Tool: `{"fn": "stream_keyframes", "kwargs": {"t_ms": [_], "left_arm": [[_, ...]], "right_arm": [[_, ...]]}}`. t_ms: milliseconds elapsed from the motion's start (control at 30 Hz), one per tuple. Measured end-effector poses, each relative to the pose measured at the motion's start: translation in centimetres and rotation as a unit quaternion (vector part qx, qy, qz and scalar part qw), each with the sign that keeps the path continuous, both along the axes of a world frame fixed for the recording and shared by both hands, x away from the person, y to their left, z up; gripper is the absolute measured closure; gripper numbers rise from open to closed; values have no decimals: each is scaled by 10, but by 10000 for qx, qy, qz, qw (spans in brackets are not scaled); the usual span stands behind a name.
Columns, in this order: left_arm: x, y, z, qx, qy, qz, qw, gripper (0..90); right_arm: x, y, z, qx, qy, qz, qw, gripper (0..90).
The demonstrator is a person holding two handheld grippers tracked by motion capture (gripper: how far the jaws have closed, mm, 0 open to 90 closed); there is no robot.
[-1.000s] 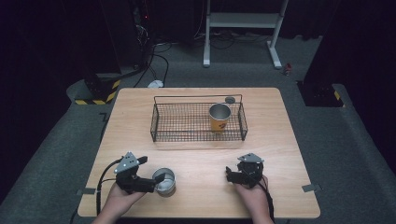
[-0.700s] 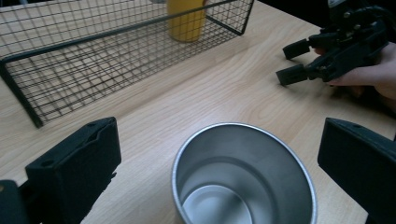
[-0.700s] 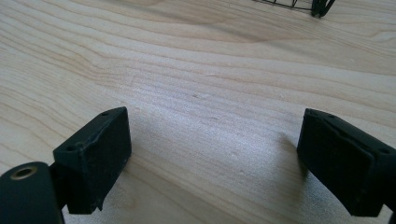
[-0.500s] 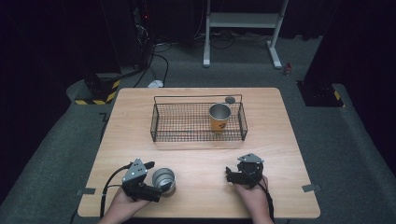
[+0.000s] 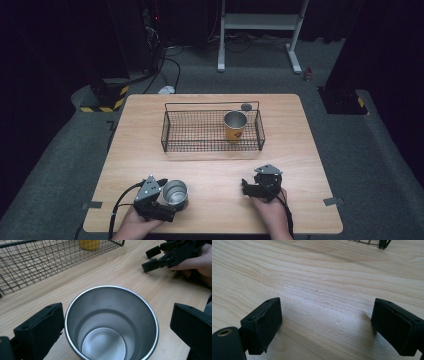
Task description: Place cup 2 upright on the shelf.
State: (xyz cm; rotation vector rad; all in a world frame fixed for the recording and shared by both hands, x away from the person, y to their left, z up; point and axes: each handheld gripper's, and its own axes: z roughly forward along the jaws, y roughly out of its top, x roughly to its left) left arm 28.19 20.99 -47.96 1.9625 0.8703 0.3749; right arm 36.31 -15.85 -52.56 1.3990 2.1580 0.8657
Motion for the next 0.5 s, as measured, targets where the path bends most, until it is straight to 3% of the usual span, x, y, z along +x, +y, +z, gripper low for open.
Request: {"fn": "stream_keyframes", "kwargs": {"t_ms": [233, 333, 500], "left_arm": [[4, 0, -10, 53, 218, 28, 9997, 5], [3, -1, -12, 141, 135, -15, 9998, 6], [2, -4, -16, 254, 168, -3, 9995, 6]], "right_arm": [[0, 0, 0, -1, 0, 0, 10000, 98], [0, 0, 0, -1, -1, 1, 10000, 98], [0, 0, 0, 2, 4, -6, 10000, 98]]}}
